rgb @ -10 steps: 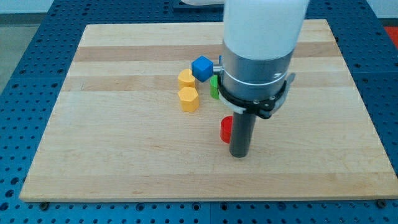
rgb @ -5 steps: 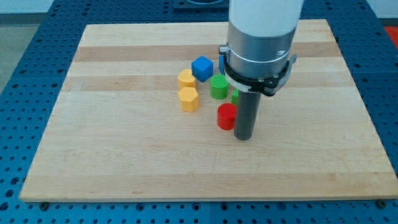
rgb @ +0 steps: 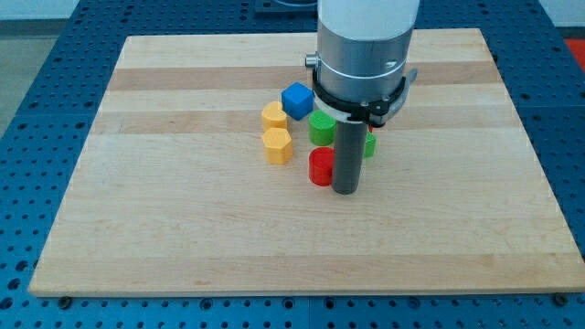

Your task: Push the red circle closer to the green circle

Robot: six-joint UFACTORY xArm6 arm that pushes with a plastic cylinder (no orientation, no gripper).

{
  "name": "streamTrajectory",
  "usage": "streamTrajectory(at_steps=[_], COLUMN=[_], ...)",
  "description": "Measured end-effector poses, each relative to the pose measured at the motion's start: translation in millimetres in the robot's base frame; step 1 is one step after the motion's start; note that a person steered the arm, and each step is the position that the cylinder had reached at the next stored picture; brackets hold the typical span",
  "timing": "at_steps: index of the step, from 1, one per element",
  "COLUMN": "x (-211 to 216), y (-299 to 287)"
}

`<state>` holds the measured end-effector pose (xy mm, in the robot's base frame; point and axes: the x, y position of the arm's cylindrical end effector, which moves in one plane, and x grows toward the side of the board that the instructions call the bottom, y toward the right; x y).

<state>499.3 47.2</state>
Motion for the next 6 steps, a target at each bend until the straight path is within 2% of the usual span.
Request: streamTrajectory(at_steps=[6], x=[-8.8], y=[-12.3])
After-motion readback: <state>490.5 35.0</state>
